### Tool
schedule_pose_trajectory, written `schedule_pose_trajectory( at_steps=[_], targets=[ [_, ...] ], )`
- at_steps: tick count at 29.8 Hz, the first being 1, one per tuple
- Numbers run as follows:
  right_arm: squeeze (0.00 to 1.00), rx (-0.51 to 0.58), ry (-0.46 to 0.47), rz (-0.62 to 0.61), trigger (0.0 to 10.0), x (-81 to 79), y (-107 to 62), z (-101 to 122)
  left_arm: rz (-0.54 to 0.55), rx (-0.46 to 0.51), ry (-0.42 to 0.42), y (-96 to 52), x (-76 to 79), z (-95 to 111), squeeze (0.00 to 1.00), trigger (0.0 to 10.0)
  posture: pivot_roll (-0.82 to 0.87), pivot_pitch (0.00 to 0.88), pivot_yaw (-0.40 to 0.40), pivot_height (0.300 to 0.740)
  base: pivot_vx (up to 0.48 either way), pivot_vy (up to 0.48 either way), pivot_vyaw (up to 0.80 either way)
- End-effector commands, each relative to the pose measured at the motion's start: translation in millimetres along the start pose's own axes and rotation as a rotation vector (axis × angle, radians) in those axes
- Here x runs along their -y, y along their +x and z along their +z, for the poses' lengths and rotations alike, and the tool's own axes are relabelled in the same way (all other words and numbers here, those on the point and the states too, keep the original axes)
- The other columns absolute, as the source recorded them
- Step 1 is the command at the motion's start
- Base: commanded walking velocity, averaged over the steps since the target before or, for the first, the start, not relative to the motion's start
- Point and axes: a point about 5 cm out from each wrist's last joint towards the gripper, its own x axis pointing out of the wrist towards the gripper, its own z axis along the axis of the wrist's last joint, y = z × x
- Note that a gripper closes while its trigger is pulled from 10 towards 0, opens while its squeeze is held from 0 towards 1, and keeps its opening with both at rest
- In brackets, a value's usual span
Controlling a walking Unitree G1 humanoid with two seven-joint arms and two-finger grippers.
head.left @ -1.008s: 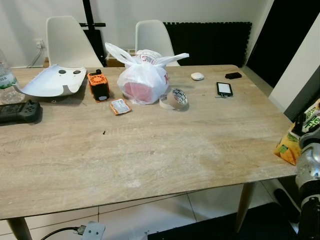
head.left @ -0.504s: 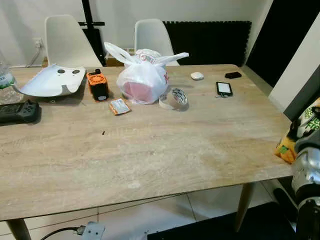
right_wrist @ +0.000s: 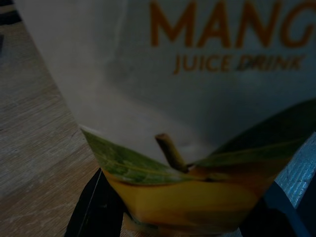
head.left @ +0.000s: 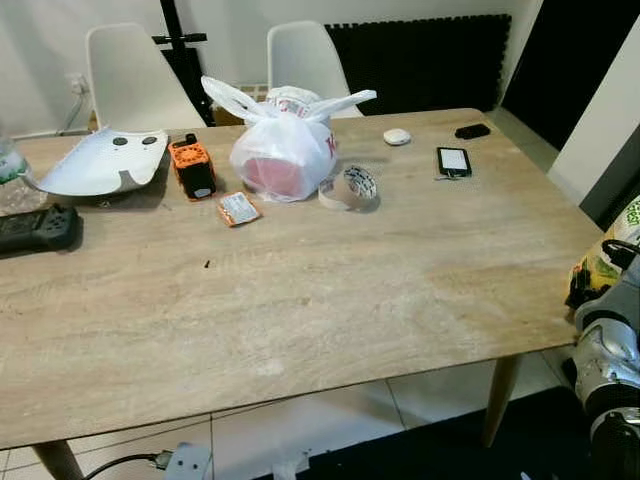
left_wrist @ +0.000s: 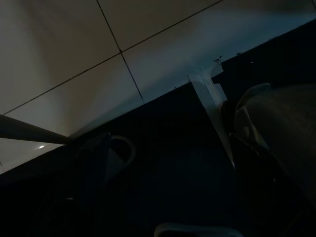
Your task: Restocking fridge
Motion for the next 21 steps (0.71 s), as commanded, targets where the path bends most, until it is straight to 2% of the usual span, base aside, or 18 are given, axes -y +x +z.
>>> schedule_pose_trajectory(
  at_steps=[1,8,14,18,19,21],
  targets=[
    [0.00,-0.018,-0.033,0.011,10.0,0.5,-1.2,-6.0,-0.010,-0.009,0.005,-1.2,3.4,-3.2,0.00,10.0,0.06,0.000,-0.011,0.740,0.000,0.000,0.00],
    [0.00,0.070,-0.099,0.052,10.0,-8.6,-0.6,6.6,-0.010,-0.009,0.005,-0.6,5.0,-2.5,0.00,10.0,0.05,0.000,-0.010,0.740,0.000,0.000,0.00],
    [0.00,0.064,-0.060,0.077,10.0,-10.9,-1.0,5.6,-0.013,-0.009,0.007,0.3,6.2,-1.6,0.00,10.0,0.05,0.000,-0.016,0.740,0.000,0.000,0.00],
    [0.00,0.043,-0.051,0.123,10.0,-18.7,-2.5,1.6,-0.015,-0.009,0.009,0.6,6.8,-1.4,0.00,10.0,0.05,0.000,-0.022,0.740,0.000,0.000,0.00],
    [0.00,0.042,-0.056,0.168,10.0,-27.5,-3.9,2.5,-0.012,-0.009,0.007,0.3,6.8,-1.8,0.00,10.0,0.05,0.000,-0.026,0.740,0.000,0.000,0.00],
    [0.00,0.048,-0.058,0.180,10.0,-30.8,-4.2,4.7,-0.010,-0.009,0.007,0.2,6.7,-2.0,0.00,10.0,0.05,0.000,-0.026,0.740,0.000,0.000,0.00]
  ],
)
